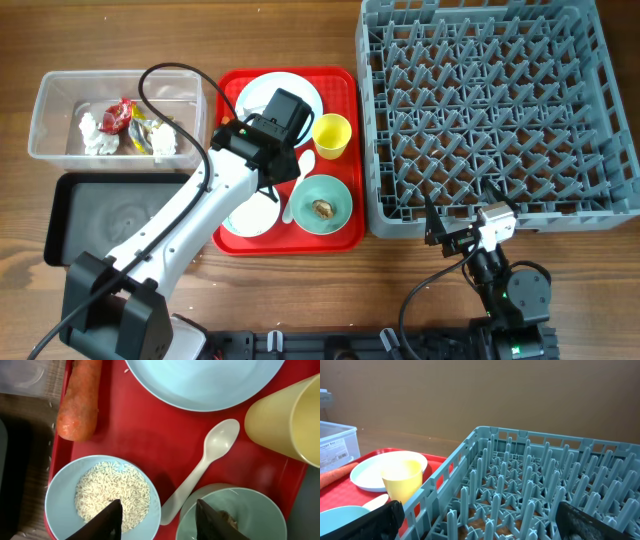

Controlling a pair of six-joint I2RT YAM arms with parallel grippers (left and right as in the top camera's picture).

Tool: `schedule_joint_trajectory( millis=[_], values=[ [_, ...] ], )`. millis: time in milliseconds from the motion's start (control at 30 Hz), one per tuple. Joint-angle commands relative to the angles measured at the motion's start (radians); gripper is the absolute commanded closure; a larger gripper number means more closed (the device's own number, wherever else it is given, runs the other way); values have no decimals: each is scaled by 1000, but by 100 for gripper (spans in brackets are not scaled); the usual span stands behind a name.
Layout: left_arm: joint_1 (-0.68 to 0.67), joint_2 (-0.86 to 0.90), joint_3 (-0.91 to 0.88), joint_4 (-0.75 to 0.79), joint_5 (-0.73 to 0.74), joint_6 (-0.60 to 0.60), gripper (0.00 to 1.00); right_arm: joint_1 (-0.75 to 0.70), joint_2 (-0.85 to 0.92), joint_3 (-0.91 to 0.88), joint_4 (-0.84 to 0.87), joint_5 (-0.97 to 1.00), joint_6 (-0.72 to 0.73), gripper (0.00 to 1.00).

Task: Sort waste into correct bins and load items into the dishwasher rack

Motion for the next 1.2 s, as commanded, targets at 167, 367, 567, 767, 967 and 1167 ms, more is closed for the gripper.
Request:
schedule_joint_trajectory(
  millis=[167,367,567,767,967,1167],
  values=[
    [-18,0,-47,-10,9,-65,56,-5,-5,-1,3,14,-9,0],
    [-17,1,-162,102,13,-170,60,-5,-5,-1,3,14,-9,0],
    [-16,2,-231,185,13,-182,65,-5,-5,-1,3,14,-9,0],
    [-16,2,-275,246,13,-200,67,-5,-5,-1,3,14,-9,0],
    [-16,2,-313,293,33,-222,68,-5,-5,-1,3,14,-9,0],
    [-16,2,-338,320,42,-222,71,-5,-5,-1,3,14,-9,0]
  ],
)
